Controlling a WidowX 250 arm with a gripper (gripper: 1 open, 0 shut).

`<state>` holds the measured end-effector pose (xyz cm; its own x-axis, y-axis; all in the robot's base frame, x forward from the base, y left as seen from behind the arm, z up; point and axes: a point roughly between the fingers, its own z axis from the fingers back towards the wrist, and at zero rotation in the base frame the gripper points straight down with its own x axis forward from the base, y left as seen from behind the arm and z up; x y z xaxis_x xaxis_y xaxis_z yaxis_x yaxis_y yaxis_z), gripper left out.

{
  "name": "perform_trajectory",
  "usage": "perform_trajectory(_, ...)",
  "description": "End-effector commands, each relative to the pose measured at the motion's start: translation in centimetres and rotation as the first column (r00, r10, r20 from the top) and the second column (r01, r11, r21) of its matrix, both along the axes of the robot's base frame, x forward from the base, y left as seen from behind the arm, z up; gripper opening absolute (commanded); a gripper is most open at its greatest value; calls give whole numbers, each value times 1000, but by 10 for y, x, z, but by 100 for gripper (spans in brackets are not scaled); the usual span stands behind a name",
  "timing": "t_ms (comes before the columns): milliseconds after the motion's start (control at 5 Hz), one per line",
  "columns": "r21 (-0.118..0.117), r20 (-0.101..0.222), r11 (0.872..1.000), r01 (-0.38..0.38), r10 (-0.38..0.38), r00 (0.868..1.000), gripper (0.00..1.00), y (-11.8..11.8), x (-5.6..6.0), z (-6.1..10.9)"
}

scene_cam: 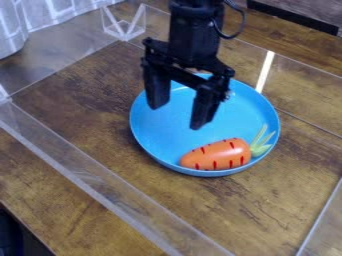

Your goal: Remove the carrot from inside the blue tray and put it on the table

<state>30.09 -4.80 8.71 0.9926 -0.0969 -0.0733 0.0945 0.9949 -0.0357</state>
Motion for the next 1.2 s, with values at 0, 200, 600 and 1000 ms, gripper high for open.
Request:
perform_trajectory(0, -20, 63, 1000, 14, -13, 998, 100, -18, 5, 4)
perform_trajectory(200, -40, 111, 999, 29, -24, 993, 100, -32, 13, -1)
perform_trajectory(600, -103, 177, 991, 90, -71, 982, 100, -47, 24, -8)
perform_trajectory(1000, -143, 242, 981, 134, -97, 965, 100, -49, 30, -8)
